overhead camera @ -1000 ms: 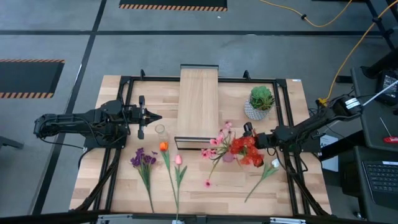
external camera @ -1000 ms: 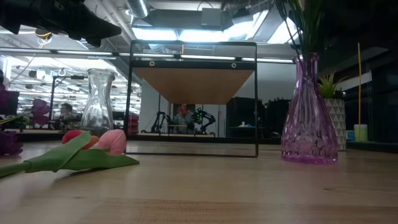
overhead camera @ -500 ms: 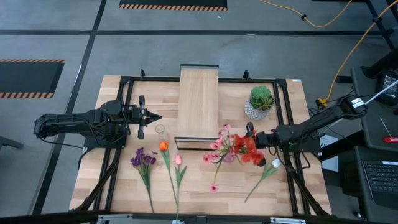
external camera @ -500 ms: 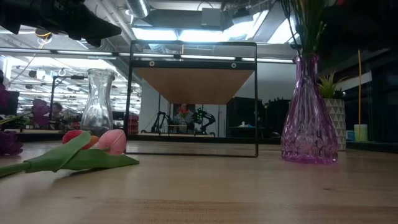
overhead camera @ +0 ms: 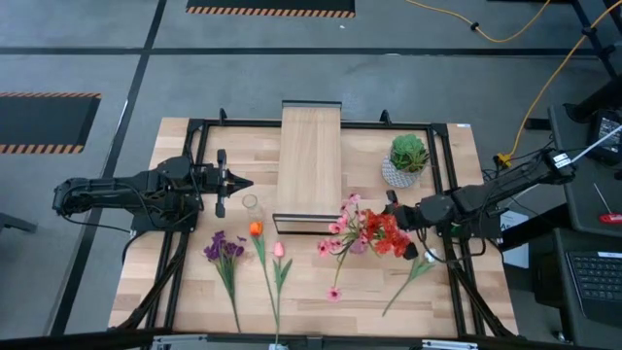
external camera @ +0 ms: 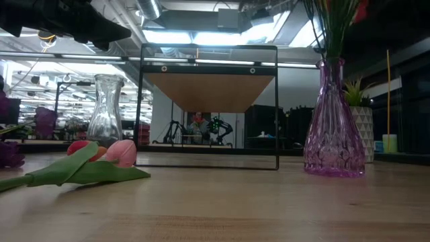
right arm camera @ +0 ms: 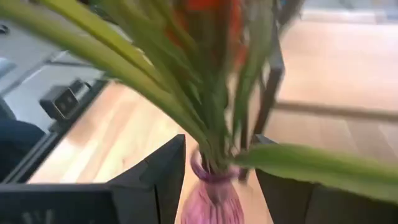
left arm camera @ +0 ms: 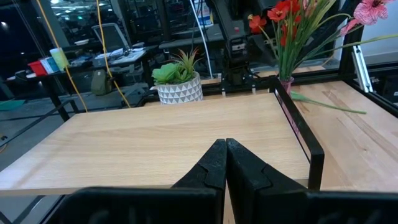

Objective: Pick and place flowers into a vace then onto a shelf
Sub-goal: Put the white tulip into the purple vase

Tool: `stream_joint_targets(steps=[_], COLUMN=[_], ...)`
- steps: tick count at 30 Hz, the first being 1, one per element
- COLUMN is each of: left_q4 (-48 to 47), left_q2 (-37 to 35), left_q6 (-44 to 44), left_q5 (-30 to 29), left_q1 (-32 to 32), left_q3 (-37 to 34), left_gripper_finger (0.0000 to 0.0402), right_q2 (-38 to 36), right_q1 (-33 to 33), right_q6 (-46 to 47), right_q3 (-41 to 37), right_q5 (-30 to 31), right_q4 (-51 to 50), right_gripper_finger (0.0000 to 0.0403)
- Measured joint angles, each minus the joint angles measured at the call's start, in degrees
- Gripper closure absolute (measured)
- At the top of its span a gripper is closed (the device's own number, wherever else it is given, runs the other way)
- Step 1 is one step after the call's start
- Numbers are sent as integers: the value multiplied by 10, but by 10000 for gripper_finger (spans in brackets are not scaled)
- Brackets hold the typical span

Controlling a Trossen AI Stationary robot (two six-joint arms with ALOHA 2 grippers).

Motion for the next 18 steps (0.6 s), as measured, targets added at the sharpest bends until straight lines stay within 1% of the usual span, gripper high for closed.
stream_joint_targets(steps=[3, 6, 13, 18], left_q4=[0, 0, 0, 0], left_q2=[0, 0, 0, 0], left_q6=[0, 0, 0, 0], left_q5=[0, 0, 0, 0], left_q1=[0, 0, 0, 0], left_q3=[0, 0, 0, 0], left_gripper_finger=[398, 398, 398, 398], right_q2=[0, 0, 0, -1], right_q1=[0, 0, 0, 0], right_q6=[24, 32, 35, 61], right_q3=[37, 63, 95, 105], right_q5=[25, 43, 44, 44], right_q4=[-94, -149, -184, -212], right_gripper_finger=[216, 216, 216, 216])
